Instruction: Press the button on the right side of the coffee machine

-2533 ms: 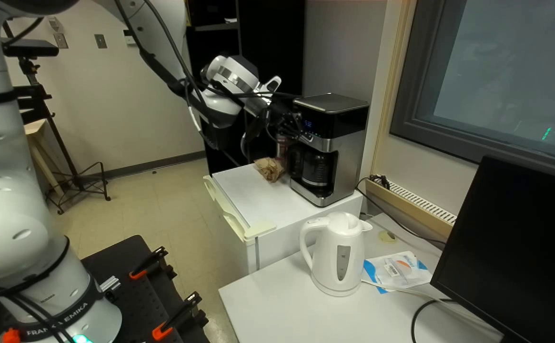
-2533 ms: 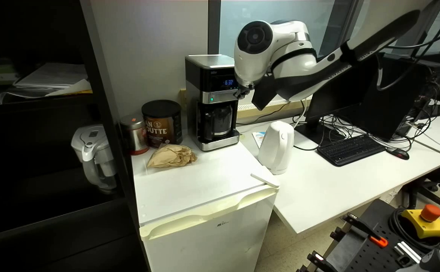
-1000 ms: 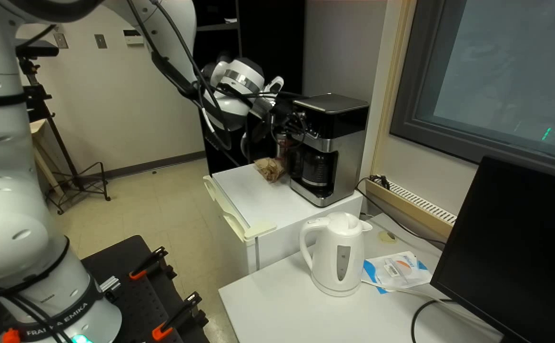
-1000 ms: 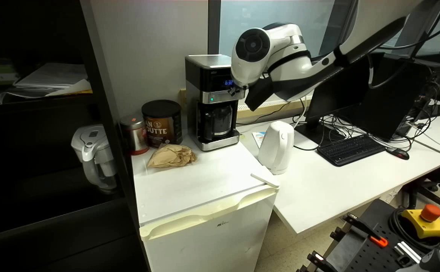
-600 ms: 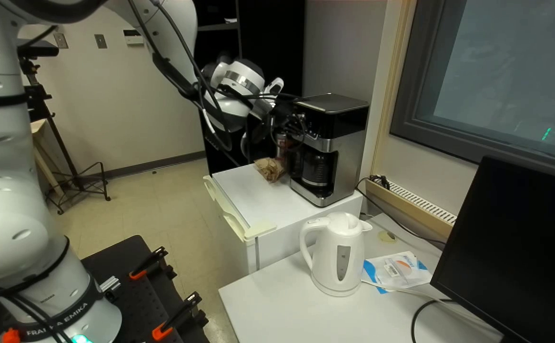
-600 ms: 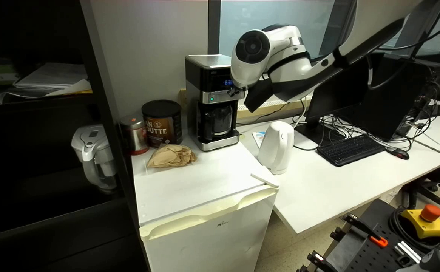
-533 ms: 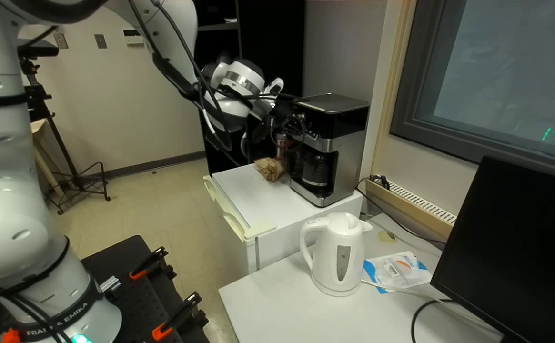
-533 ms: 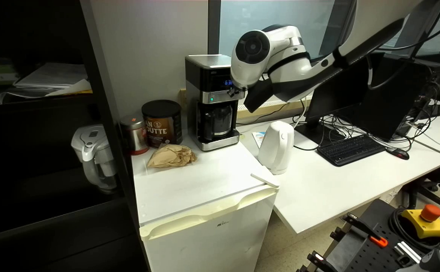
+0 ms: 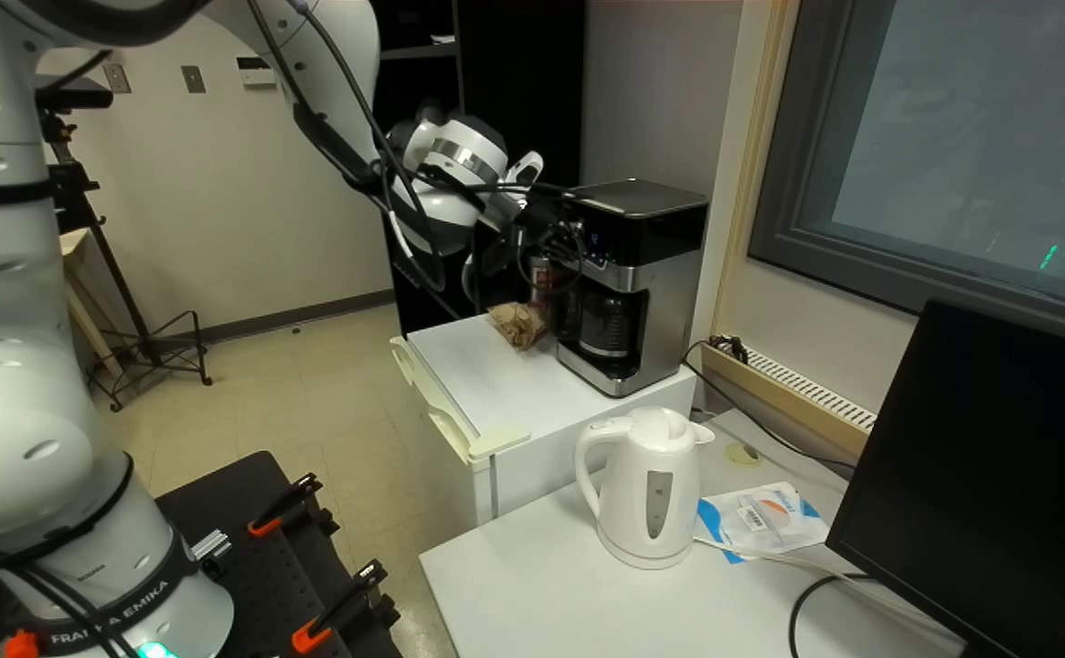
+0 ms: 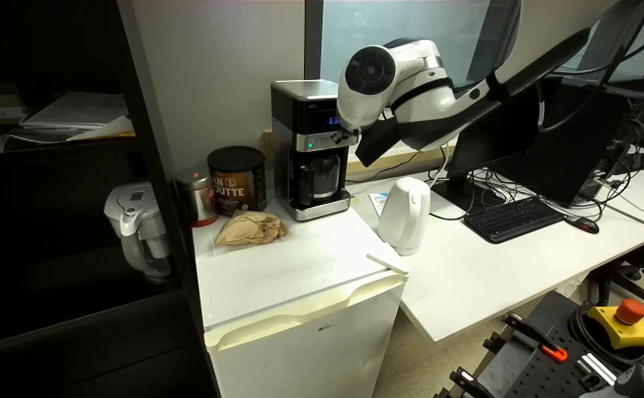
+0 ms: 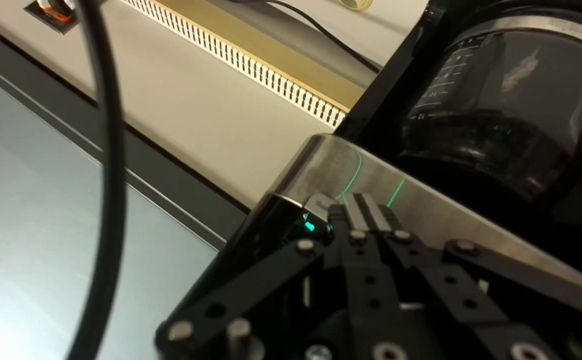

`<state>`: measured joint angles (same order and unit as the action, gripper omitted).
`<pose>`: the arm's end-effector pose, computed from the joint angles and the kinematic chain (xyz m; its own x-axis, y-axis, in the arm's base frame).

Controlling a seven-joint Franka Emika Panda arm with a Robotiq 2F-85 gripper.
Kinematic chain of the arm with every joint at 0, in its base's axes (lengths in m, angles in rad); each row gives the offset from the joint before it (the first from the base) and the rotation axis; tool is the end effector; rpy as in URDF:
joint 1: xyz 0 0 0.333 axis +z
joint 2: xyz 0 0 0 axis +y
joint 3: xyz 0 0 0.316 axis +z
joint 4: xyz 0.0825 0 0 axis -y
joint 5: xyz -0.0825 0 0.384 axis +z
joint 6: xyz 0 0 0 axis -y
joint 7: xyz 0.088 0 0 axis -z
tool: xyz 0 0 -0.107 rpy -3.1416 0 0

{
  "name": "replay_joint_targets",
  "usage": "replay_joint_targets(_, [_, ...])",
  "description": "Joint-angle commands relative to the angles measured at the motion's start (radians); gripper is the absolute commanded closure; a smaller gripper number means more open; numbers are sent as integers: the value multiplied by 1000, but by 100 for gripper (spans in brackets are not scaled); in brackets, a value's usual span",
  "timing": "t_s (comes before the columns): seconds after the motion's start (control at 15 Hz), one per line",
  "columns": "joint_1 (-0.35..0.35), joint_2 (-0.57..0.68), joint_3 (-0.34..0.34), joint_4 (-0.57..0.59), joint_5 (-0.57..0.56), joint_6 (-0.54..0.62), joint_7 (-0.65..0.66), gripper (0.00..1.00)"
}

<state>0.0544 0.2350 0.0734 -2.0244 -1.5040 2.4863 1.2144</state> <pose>0.6045 0.0807 0.3535 0.7382 0.2981 0.6052 -0.1524 -0.8001 0.5801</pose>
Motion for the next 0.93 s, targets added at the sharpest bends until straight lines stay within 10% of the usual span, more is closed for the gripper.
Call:
replay_joint_targets(0.0, [-2, 8, -6, 14, -29, 45, 30, 98])
replay_joint_targets(0.87, [-1, -326, 10, -321, 19, 261, -161, 100])
